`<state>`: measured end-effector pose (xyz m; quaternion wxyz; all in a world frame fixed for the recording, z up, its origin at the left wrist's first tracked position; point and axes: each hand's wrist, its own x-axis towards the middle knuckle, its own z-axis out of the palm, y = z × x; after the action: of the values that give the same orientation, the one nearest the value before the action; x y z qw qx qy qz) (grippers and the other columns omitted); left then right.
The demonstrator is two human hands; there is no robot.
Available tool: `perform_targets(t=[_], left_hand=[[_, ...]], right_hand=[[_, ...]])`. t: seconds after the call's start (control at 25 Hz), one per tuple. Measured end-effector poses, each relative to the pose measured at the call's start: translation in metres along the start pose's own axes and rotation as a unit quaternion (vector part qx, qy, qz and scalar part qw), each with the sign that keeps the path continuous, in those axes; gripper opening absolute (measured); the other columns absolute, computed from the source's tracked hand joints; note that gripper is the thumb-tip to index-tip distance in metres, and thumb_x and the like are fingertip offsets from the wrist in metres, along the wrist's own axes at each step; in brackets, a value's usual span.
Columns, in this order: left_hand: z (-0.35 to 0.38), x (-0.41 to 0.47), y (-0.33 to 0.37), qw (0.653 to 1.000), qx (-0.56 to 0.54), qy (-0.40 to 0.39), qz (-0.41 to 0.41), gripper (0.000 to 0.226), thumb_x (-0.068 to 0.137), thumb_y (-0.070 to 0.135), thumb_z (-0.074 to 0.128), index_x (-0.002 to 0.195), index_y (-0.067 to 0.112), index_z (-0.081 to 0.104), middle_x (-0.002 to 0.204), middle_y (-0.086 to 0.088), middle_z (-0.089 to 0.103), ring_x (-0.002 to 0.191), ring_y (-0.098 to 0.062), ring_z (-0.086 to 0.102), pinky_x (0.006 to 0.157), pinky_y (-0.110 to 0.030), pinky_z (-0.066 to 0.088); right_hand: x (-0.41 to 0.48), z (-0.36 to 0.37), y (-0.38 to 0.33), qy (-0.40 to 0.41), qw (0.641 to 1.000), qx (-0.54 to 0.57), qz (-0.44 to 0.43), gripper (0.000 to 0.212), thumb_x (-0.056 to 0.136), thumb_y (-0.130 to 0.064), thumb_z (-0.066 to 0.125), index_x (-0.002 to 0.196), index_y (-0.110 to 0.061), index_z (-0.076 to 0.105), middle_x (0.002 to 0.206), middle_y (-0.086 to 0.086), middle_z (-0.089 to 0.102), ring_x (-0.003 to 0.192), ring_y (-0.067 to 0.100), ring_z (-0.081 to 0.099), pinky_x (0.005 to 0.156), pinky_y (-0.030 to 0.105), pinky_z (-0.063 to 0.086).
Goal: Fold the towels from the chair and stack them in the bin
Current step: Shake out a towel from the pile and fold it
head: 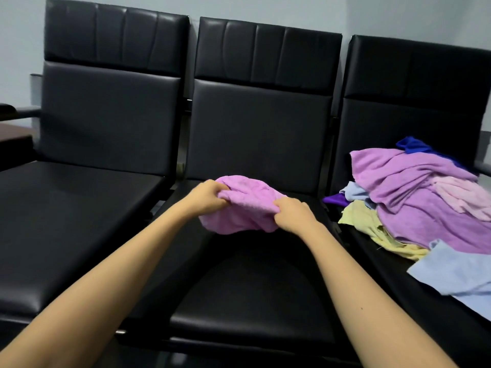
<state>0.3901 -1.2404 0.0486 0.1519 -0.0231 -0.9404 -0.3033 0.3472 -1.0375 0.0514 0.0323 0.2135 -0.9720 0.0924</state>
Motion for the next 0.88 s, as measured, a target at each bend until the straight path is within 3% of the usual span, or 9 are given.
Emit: perform_targets(t=[0.08,0.16,0.24,0.32,0.4,0.48,0.64,0.8,0.88], left_hand=[[-0.007,0.001,-0.002,0.983,-0.169,0.040,-0.052,0.006,0.084,0.012,0.064,0.081,0.008,0.065,0.063,0.005,0.059,0.062,-0.005,0.053,0.056,-0.024,0.042],[-0.011,-0.003,0.005,0.942,-0.329,0.022,-0.060,0.005,0.086,0.008,0.065,0.090,0.006,0.066,0.067,0.005,0.065,0.060,-0.004,0.059,0.058,-0.024,0.046],[-0.004,-0.007,0.014,0.953,-0.302,0.011,-0.014,0.006,0.089,0.013,0.064,0.092,0.009,0.068,0.074,0.005,0.068,0.066,0.002,0.062,0.065,-0.022,0.049],[0.005,-0.008,0.029,0.974,-0.225,0.004,0.011,0.018,0.093,0.023,0.059,0.076,0.024,0.066,0.061,0.015,0.065,0.056,0.009,0.058,0.054,-0.013,0.045],[0.008,-0.007,0.037,0.977,-0.208,-0.044,0.000,0.027,0.095,0.032,0.054,0.070,0.028,0.062,0.052,0.017,0.059,0.046,0.007,0.055,0.042,-0.013,0.040],[0.006,-0.007,0.027,0.979,-0.166,-0.122,-0.008,0.010,0.090,0.031,0.062,0.081,0.025,0.063,0.063,0.017,0.061,0.058,0.005,0.057,0.050,-0.011,0.043],[0.011,-0.011,0.003,0.974,-0.007,-0.225,-0.034,0.029,0.063,0.036,0.068,0.068,0.014,0.050,0.067,0.001,0.049,0.063,-0.011,0.047,0.059,-0.024,0.039],[0.016,-0.005,-0.001,0.972,-0.227,-0.041,-0.044,0.021,0.081,0.019,0.058,0.065,0.016,0.045,0.060,0.004,0.047,0.049,0.001,0.044,0.054,-0.019,0.036],[0.005,-0.003,0.001,0.974,-0.215,0.066,0.016,0.017,0.081,0.027,0.065,0.071,0.019,0.053,0.060,0.008,0.052,0.049,0.004,0.046,0.054,-0.018,0.037]], right_hand=[[0.005,-0.011,-0.004,0.053,0.988,0.147,0.015,0.040,0.077,-0.001,0.046,0.110,-0.017,0.063,0.109,0.013,0.064,0.100,0.032,0.060,0.081,0.035,0.047],[0.009,-0.020,-0.001,0.001,0.966,0.256,-0.024,0.056,0.070,-0.011,0.055,0.124,-0.027,0.053,0.110,0.007,0.062,0.089,0.028,0.063,0.071,0.033,0.053],[0.006,-0.024,-0.006,-0.114,0.962,0.228,-0.102,0.089,0.064,-0.032,0.073,0.141,-0.038,0.028,0.130,-0.008,0.049,0.110,0.016,0.055,0.088,0.033,0.050],[0.001,-0.023,-0.018,-0.135,0.954,0.221,-0.149,0.098,0.068,-0.036,0.078,0.143,-0.043,0.016,0.132,-0.013,0.044,0.120,0.011,0.047,0.099,0.031,0.043],[0.001,-0.022,-0.029,-0.079,0.962,0.209,-0.155,0.080,0.079,-0.021,0.068,0.142,-0.037,0.022,0.118,-0.006,0.053,0.106,0.016,0.054,0.087,0.031,0.048],[0.002,-0.027,-0.030,-0.033,0.980,0.139,-0.135,0.050,0.086,-0.016,0.055,0.133,-0.030,0.044,0.112,-0.001,0.058,0.100,0.022,0.057,0.083,0.032,0.048],[0.002,-0.040,-0.016,0.013,0.994,0.082,-0.075,0.008,0.083,-0.021,0.050,0.081,-0.020,0.057,0.086,0.002,0.059,0.086,0.027,0.058,0.074,0.034,0.047],[0.001,-0.039,0.005,0.044,0.999,0.009,0.023,0.011,0.082,-0.028,0.047,0.081,-0.023,0.056,0.090,0.000,0.061,0.082,0.028,0.057,0.069,0.031,0.042],[0.000,-0.040,0.014,0.081,0.995,0.017,0.053,0.019,0.086,-0.030,0.044,0.088,-0.022,0.061,0.095,0.003,0.063,0.088,0.031,0.059,0.071,0.031,0.042]])
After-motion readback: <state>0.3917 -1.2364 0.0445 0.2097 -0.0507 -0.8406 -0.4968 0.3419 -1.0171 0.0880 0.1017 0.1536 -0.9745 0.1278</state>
